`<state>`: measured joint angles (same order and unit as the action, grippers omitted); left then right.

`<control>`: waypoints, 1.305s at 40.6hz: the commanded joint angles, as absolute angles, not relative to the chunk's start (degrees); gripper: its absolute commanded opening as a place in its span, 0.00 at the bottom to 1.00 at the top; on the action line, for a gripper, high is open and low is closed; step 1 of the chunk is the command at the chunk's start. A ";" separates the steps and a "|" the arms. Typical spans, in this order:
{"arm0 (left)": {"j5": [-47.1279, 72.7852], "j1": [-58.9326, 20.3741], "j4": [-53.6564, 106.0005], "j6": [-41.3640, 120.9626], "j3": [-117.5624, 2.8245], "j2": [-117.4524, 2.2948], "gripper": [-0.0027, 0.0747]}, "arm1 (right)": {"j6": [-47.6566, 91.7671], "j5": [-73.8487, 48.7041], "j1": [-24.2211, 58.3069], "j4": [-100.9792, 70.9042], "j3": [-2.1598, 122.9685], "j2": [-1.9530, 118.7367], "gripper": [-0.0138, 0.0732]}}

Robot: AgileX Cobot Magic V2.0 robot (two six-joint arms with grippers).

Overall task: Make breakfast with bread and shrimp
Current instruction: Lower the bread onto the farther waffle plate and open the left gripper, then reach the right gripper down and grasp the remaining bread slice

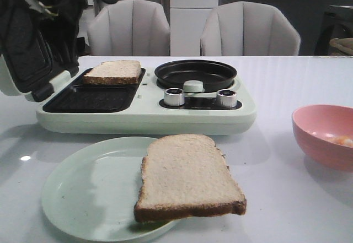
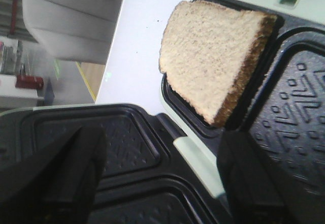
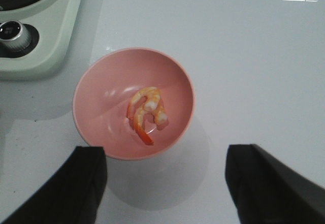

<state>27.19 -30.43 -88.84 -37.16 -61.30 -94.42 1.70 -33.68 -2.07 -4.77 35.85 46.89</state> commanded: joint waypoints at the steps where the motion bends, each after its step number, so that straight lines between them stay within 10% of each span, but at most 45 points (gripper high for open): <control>1: 36.92 -34.00 -73.33 -34.15 -61.01 -86.96 0.70 | 1.81 -29.69 -2.40 -4.79 37.88 46.81 0.84; 16: 53.90 -38.54 -20.51 -10.84 -60.57 -70.36 0.69 | 1.81 -29.69 -2.40 -4.79 37.88 46.81 0.84; 53: 44.17 -38.54 -11.33 -10.88 -36.87 -26.28 0.69 | 10.80 -37.05 5.45 -30.42 38.00 55.74 0.84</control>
